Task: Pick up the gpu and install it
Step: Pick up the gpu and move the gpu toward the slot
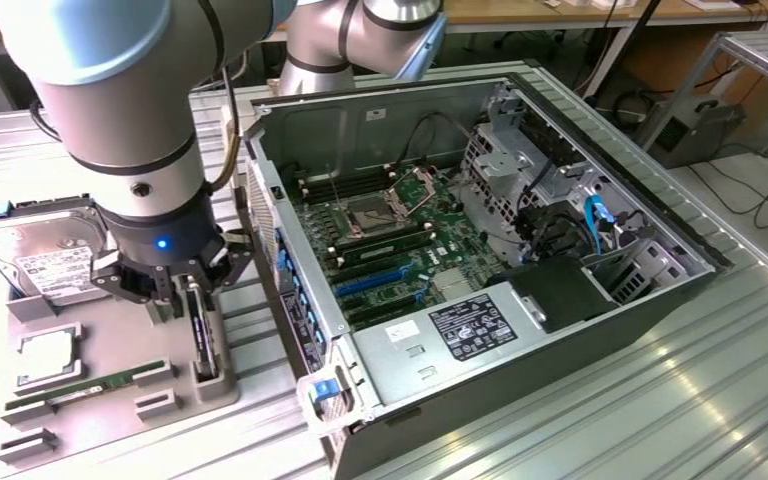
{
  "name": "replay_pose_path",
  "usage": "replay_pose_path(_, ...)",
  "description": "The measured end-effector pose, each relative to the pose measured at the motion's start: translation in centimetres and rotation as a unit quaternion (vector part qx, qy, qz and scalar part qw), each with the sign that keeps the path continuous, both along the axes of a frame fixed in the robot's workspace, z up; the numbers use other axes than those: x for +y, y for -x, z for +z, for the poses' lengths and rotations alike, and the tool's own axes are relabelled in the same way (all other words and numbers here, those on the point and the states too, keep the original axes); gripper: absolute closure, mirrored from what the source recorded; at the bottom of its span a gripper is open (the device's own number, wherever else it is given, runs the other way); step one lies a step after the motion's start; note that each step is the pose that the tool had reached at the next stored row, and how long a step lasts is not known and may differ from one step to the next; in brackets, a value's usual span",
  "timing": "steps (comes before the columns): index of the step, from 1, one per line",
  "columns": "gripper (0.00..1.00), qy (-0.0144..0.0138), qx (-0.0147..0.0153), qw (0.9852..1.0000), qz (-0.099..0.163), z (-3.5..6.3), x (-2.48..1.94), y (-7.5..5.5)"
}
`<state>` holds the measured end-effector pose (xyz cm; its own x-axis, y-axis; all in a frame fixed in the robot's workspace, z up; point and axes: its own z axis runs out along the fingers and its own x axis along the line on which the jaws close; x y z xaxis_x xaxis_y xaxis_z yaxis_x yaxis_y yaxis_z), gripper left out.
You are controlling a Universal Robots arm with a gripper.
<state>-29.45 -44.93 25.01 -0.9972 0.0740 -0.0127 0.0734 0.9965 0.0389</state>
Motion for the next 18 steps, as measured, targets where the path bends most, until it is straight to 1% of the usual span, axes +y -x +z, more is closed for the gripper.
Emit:
replay_pose_path(3,0.64,-0.0036,0.0001,1.0000,0.000,-0.24,0.00,-0.02)
replay_pose_path(5,0.64,-0.0052,0.0001,1.0000,0.000,-0.26,0.01,-0.02)
replay_pose_path(6,0.64,-0.0055,0.0000,1.0000,0.000,-0.27,0.01,-0.03)
replay_pose_path(10,0.64,-0.0057,0.0000,1.0000,0.000,-0.29,0.06,-0.03)
replay_pose_path(15,0.64,-0.0057,0.0000,1.0000,0.000,-0.35,0.41,-0.03)
replay_pose_path(18,0.64,-0.0057,0.0000,1.0000,0.000,-0.43,0.39,-0.02)
